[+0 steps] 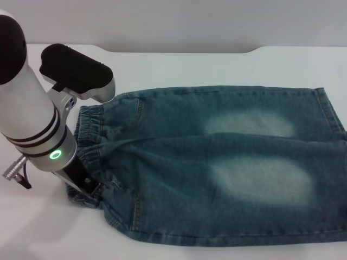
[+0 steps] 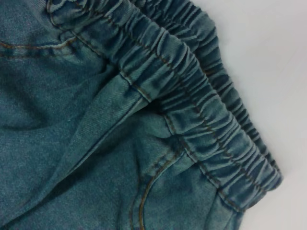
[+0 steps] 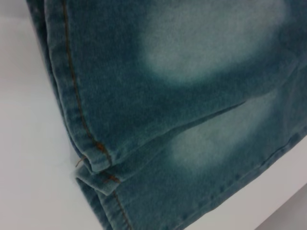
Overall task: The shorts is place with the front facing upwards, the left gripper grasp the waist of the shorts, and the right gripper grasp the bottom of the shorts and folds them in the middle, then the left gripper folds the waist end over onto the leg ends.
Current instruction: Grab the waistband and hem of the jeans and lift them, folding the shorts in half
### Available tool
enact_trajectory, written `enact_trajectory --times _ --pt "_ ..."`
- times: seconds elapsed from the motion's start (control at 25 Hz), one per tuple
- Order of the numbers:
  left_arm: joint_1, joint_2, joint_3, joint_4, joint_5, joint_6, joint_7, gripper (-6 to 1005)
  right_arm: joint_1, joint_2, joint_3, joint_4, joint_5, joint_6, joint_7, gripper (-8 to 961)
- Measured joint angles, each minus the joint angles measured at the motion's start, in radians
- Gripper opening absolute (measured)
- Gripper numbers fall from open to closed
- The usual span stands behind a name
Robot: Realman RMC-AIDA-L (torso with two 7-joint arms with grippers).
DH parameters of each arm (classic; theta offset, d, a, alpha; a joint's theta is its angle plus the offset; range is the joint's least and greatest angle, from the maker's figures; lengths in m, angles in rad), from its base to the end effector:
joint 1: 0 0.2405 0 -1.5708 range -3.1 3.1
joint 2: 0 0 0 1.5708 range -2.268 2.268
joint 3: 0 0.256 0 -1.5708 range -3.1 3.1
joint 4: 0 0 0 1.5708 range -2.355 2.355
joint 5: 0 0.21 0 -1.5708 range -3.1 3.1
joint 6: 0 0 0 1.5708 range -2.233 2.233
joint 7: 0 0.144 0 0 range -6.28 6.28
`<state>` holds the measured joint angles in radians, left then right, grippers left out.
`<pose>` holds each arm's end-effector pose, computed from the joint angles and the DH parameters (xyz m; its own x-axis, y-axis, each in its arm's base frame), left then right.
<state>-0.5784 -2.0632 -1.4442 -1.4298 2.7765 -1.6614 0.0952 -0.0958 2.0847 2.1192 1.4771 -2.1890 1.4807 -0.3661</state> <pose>-0.1863 0.3226 -0.0207 0.4769 0.8249 -0.3035 0.5500 -0.5494 -0.6290 0.3409 0.2121 0.0741 -0.0530 -0.8888 -0.4553 -0.9743 0.1460 -0.1716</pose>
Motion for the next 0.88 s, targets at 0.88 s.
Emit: enact_trajectory --times 0.88 --pt "0.000 0.000 0.011 -0.026 0.000 -0.004 0.001 55 0.039 -0.011 0.022 -0.099 0.091 0.041 -0.095 632"
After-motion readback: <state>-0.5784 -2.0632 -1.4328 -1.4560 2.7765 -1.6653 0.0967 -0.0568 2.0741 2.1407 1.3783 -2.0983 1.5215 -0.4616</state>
